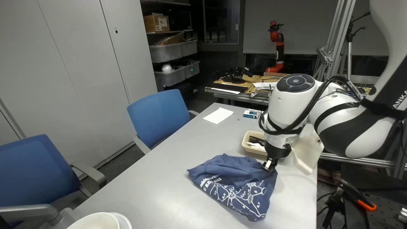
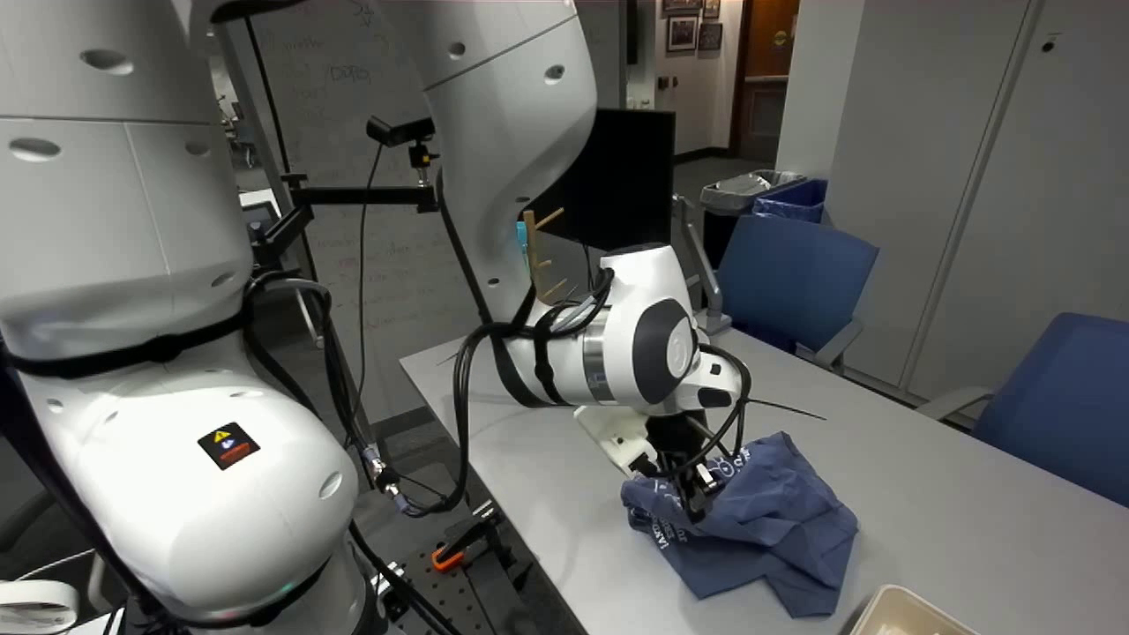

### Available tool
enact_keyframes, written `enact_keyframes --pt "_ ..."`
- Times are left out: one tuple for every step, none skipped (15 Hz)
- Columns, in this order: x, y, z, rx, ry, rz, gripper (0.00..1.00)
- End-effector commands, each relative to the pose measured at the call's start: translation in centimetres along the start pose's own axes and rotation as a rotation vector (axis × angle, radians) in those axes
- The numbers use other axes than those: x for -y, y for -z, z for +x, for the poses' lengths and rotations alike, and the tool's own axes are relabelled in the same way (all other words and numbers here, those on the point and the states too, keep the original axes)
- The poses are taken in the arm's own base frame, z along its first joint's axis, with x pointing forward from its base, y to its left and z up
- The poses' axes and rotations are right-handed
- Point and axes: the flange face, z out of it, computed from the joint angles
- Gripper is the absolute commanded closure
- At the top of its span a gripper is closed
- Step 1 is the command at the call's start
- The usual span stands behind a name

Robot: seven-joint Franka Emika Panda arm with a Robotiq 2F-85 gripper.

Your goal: Fold the blue shirt twice

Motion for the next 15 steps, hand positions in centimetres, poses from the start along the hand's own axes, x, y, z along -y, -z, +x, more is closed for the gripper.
enact_keyframes --pt "-0.6 0.4 -2.2 0.003 -0.055 -0.066 0.62" --pt "-0.5 0.3 -2.8 0.005 -0.057 -0.072 0.56" --pt "-0.4 0.2 -3.4 0.008 -0.058 -0.075 0.46" --pt "-0.2 0.2 -3.9 0.01 -0.057 -0.075 0.4" --pt "0.0 0.2 -4.3 0.006 -0.051 -0.071 0.33" --pt "0.2 0.2 -4.7 0.002 -0.043 -0.064 0.24" --pt "0.7 -0.4 -3.6 -0.011 -0.026 -0.042 0.18" --pt "0.9 -0.2 -3.7 -0.025 -0.015 -0.021 0.09" --pt "1.2 0.0 -3.6 -0.044 0.004 0.01 0.03" --pt "1.5 0.2 -3.5 -0.061 0.019 0.037 0.0" --pt "1.7 0.4 -3.5 -0.076 0.043 0.057 0.0" --pt "1.9 0.5 -3.6 -0.093 0.067 0.078 0.0" --pt "2.0 0.6 -3.7 -0.109 0.1 0.099 0.0" --pt "2.2 0.7 -3.9 -0.118 0.129 0.112 0.0" --pt "2.2 0.6 -4.1 -0.124 0.159 0.123 0.0"
